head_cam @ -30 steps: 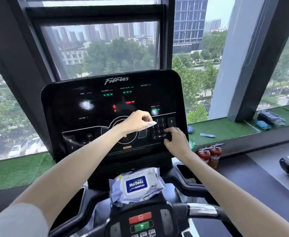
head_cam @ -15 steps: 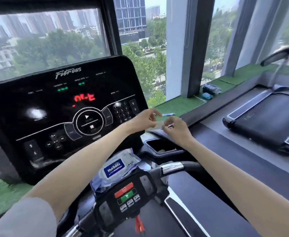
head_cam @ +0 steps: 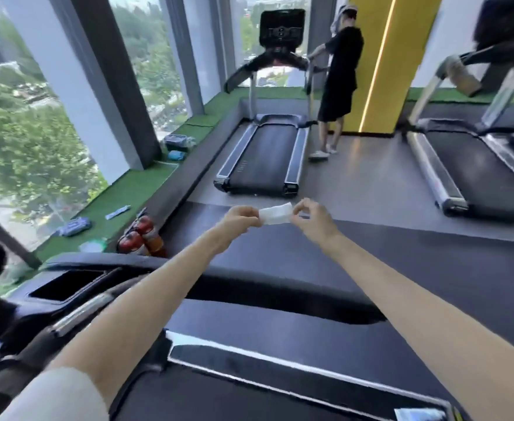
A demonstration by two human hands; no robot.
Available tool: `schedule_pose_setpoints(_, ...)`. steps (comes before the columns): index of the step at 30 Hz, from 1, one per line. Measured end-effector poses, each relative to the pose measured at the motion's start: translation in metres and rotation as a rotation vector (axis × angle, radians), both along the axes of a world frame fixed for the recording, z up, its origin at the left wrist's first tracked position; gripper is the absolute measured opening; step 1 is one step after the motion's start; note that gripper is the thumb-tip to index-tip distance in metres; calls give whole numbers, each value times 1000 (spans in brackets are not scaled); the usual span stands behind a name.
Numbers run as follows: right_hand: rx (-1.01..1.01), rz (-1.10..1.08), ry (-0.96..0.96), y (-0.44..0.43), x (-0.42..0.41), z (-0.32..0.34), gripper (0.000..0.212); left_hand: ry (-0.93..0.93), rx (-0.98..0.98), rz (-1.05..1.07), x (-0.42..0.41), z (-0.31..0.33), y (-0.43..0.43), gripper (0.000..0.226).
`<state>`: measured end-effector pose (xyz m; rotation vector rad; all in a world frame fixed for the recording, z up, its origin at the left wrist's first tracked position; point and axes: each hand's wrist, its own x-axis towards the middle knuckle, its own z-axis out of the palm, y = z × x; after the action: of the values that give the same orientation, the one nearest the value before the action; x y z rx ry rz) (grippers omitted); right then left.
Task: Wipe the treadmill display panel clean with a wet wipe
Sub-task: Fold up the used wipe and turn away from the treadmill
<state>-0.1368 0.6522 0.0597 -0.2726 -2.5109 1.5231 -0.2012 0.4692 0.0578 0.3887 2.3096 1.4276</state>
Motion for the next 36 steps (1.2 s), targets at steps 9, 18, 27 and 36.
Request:
schedule_pose_setpoints(9,-87,-562,-159,201,143,-36,12,-72,28,-476,71,-27,254,21)
schedule_pose_setpoints(18,-302,-1197,-337,245,299,-116,5,244,-172,-871,208,-126,395,11)
schedule_pose_setpoints(27,-353,-1271,-637,248,380,-246,3,261,-756,-1162,281,-254,411,29)
schedule_pose_setpoints(36,-519,-1283,-826,323,389,-368,9,287,-936,-1156,306,-345,450,28)
